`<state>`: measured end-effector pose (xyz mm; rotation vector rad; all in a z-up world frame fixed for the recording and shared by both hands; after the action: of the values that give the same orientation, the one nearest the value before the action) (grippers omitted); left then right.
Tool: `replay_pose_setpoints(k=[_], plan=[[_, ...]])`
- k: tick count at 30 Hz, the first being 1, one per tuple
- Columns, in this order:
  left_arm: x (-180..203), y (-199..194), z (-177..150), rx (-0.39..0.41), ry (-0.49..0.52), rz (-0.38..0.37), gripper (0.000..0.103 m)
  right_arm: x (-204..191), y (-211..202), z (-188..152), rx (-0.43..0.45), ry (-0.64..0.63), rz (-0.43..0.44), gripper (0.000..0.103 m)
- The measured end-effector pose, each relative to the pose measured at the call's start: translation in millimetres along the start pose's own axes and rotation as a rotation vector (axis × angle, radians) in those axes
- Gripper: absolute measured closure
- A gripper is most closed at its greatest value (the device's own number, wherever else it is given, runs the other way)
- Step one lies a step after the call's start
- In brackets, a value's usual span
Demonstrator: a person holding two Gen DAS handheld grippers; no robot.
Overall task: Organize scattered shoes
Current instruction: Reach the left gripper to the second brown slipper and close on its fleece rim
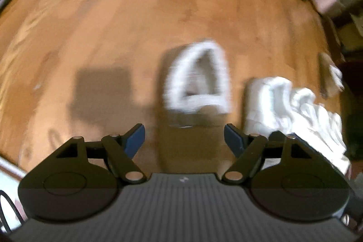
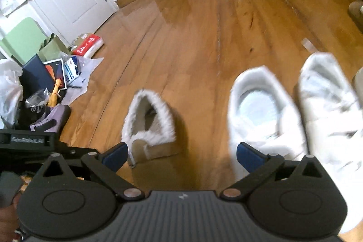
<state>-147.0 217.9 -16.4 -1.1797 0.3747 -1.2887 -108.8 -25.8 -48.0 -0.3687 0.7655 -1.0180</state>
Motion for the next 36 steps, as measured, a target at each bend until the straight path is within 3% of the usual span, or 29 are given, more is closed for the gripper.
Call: replay_pose_setpoints(k=[5,7,9,10,12,16,21,24,27,31,36], plan=[[78,13,38,0.011,0.124,-0.104,0.022,45,-19,51,-0.007,0.062,0.023,0.005],[108,24,50,0.014,0.165,-0.131,0.021,81,-31,81,0.042,0.123,0.006,0.006],[153,47,66,0.009,0.224,-0.17,0.021,115,-44,105,0.097,0.167,-0.022,0.013],[168,57,70,0.006,0.244,-0.177,0.021,130,-47,115,0.127,0.167,-0.047,0.016],[210,85,81,0.013,0.295,-0.192,0.021,157,-49,129,0.167,0.148,-0.125,0.034],[291,137,90,0.013,0.39,-0.208,0.021,210,-43,142,0.216,0.121,-0.305,0.048],[383,212,94,-0.038,0.423,-0.24,0.021,270,-29,154,0.224,0.229,-0.407,0.047],[428,258,90,-0.074,0.428,-0.215,0.021,295,-29,157,0.237,0.25,-0.471,0.036],[463,298,85,-0.075,0.431,-0.195,0.021,315,-23,155,0.249,0.293,-0.483,0.036],[489,321,82,0.04,0.461,-0.196,0.021,344,-18,153,0.225,0.323,-0.466,0.036],[513,357,77,-0.028,0.48,-0.236,0.021,357,-22,152,0.217,0.301,-0.457,0.036]])
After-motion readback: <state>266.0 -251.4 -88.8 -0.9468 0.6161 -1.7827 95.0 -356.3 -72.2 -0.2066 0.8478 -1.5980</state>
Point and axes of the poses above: each gripper's, at about its wrist camera, not at the fingertips, and y roughly the way its jaws point, x to its right, z to its top, the point moved 1 cm from there along y, roughly the way its jaws point, and after that the axes turned 9 degrees about x, right-handed, at the moved point
